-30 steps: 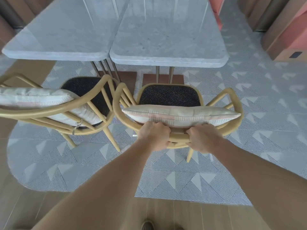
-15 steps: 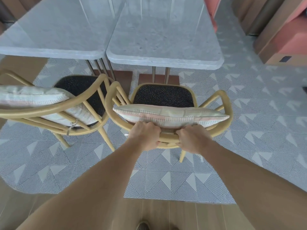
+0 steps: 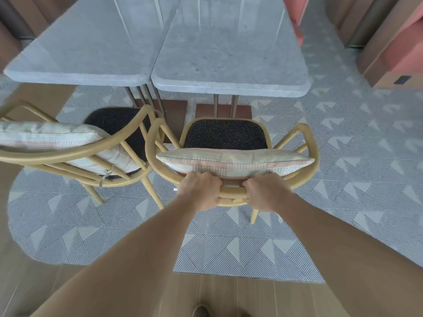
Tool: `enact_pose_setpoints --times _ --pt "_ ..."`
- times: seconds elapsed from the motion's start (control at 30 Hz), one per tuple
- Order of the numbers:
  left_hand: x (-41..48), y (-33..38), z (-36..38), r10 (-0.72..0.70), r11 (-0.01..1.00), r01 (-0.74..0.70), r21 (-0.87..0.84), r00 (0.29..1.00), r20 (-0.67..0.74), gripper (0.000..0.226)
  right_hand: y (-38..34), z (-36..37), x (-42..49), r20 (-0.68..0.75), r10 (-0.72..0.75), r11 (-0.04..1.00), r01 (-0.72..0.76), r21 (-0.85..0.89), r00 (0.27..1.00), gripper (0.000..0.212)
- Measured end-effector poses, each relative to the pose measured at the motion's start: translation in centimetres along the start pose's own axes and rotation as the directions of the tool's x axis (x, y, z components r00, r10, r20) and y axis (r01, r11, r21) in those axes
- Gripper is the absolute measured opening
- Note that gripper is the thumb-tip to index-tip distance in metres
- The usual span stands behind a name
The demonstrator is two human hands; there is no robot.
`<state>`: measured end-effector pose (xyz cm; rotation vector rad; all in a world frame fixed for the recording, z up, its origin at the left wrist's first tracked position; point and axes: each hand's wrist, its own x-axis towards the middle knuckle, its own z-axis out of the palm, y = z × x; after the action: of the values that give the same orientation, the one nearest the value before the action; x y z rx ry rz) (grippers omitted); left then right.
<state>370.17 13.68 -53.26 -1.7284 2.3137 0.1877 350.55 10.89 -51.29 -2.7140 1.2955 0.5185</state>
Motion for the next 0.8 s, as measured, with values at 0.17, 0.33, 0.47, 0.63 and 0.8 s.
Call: enact_pose_setpoints --times 0.17,0.33,0.47,0.63,0.8 --pt "0.7 0.8 -0.3 -0.016 1.000 0.016 0.016 1.000 0.002 0.030 1.2 0.0 0.0 -0.018 -0.019 1.000 0.018 -0.002 1.000 0.021" --pt "1.5 1.1 -0.5 -0.006 0.999 0.006 0.054 1.000 -0.003 0.032 2.1 0.1 0.3 0.005 0.016 1.000 -0.016 -0.002 1.000 0.019" --pt "1.0 1.2 -1.0 -0.049 0.998 0.049 0.045 0.999 -0.005 0.033 2.0 0.7 0.6 -0.036 0.042 0.998 -0.044 -0.052 0.998 0.023" --pt "-3.2 1.7 -2.2 -0.091 0.931 0.049 -0.362 0.991 -0.101 0.046 1.5 0.7 -0.8 -0.122 0.046 0.994 -0.033 0.104 0.991 0.065" --pt "-15.0 2.1 -10.6 -0.572 0.268 -0.108 -0.957 0.782 -0.248 0.053 -2.9 -5.0 -7.1 -0.308 0.273 0.500 0.139 0.855 0.912 0.054"
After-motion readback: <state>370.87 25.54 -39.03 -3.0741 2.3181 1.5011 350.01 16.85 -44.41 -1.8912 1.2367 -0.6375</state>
